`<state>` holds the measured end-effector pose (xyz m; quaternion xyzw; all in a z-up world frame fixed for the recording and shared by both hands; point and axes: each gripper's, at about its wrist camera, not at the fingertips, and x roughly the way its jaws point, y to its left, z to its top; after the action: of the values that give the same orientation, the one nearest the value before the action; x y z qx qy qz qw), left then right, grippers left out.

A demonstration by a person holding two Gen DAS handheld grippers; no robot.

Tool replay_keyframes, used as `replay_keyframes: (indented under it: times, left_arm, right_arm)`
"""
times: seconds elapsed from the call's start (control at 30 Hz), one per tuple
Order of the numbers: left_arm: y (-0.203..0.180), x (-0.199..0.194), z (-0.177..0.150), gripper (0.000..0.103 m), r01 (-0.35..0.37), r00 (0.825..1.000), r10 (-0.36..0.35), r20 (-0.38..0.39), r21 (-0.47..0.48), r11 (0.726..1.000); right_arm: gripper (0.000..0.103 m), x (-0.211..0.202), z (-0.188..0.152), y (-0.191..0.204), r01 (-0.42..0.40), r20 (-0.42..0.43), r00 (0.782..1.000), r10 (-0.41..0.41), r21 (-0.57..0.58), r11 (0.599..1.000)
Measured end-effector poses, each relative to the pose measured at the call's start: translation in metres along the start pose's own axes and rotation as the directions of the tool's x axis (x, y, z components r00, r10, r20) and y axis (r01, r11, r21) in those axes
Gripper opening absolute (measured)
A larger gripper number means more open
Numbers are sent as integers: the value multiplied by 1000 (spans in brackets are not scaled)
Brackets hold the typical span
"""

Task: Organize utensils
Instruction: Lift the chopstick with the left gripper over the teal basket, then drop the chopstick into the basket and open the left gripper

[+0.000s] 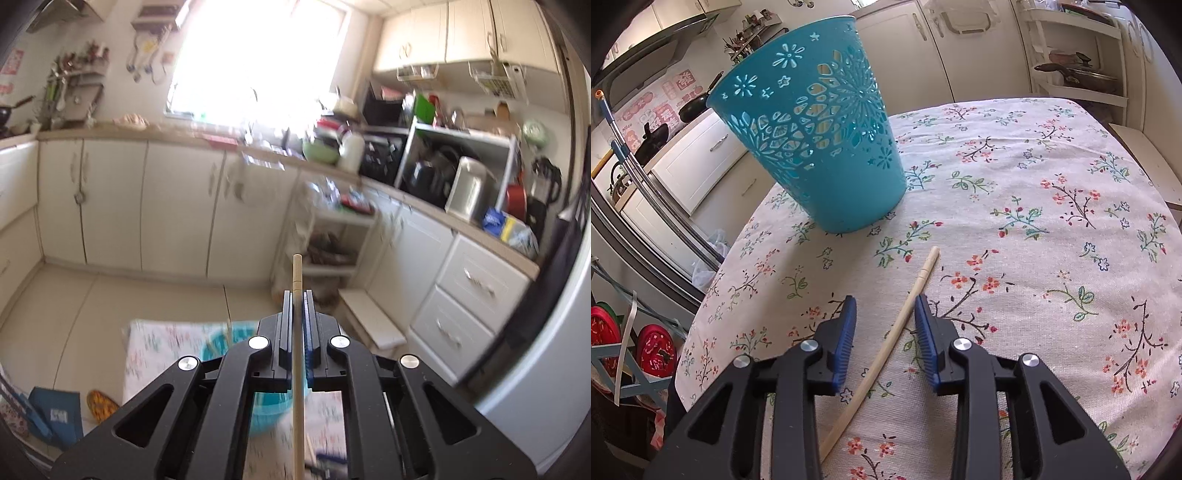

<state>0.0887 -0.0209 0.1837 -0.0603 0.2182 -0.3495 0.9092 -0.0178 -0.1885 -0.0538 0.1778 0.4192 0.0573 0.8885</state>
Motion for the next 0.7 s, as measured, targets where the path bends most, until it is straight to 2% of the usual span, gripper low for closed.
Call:
replay_keyframes:
  times: [0.3, 0.57, 0.7]
  left_arm:
    - [15, 57, 25, 5, -89, 986, 97, 136, -67, 994]
    - [39, 104, 15, 5, -138, 978, 158, 138, -143, 980]
    - [49, 114, 7, 5, -153, 974, 177, 138, -170, 973]
  right_arm:
    - [37, 2, 0, 4, 2, 0, 1000, -2, -13, 1000]
    - [42, 3, -1, 8, -5, -1, 1000, 5, -23, 1000]
    - [43, 3, -1, 8, -8, -2, 1000, 8, -27, 1000]
